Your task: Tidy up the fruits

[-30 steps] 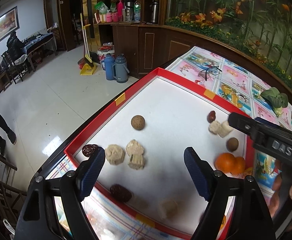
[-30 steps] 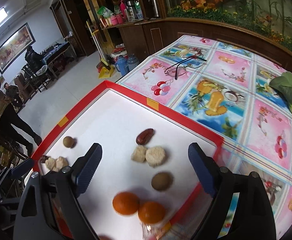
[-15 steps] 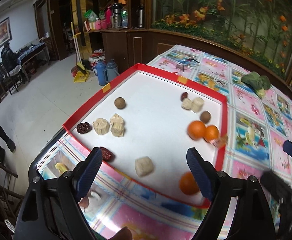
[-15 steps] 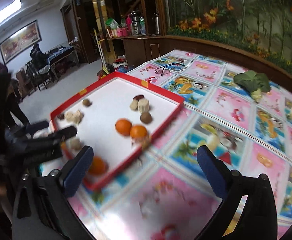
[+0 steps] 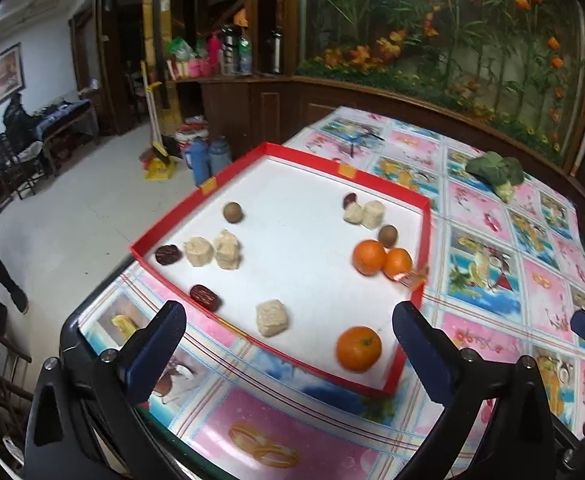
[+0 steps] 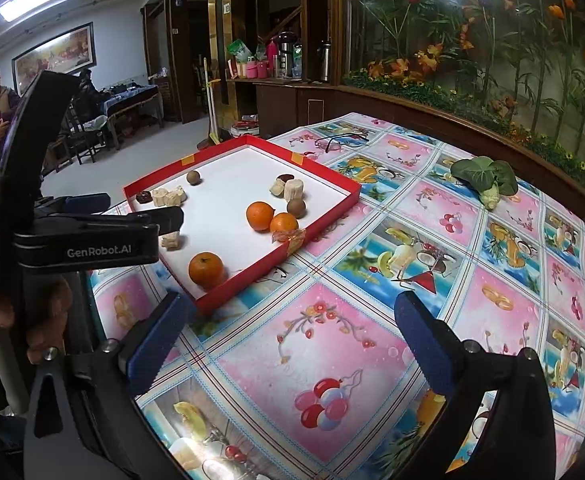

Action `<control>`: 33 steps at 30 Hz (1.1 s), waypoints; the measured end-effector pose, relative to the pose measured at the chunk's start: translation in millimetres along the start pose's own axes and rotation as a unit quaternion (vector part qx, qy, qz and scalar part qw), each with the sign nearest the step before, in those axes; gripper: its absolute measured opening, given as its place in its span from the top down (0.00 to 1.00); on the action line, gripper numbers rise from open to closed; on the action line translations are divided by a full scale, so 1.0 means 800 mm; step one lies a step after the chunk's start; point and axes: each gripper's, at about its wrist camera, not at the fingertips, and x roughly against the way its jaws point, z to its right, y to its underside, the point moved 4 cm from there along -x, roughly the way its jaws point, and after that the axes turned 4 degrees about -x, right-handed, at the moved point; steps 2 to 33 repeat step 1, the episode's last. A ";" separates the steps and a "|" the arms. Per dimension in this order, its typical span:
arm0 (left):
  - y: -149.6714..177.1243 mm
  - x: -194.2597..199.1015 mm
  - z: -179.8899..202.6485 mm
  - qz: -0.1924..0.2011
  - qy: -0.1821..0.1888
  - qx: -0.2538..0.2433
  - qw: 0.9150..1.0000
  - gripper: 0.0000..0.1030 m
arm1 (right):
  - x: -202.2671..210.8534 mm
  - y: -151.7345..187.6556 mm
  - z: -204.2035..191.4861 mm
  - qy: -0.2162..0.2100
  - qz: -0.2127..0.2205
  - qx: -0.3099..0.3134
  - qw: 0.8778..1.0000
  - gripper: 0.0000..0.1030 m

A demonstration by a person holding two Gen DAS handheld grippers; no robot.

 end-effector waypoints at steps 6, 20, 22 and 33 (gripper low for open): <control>0.000 0.000 0.000 -0.002 0.004 0.001 1.000 0.00 | 0.000 0.000 0.000 -0.001 0.001 -0.002 1.000 0.00; 0.000 0.000 0.000 -0.002 0.004 0.001 1.000 0.00 | 0.000 0.000 0.000 -0.001 0.001 -0.002 1.000 0.00; 0.000 0.000 0.000 -0.002 0.004 0.001 1.000 0.00 | 0.000 0.000 0.000 -0.001 0.001 -0.002 1.000 0.00; 0.000 0.000 0.000 -0.002 0.004 0.001 1.000 0.00 | 0.000 0.000 0.000 -0.001 0.001 -0.002 1.000 0.00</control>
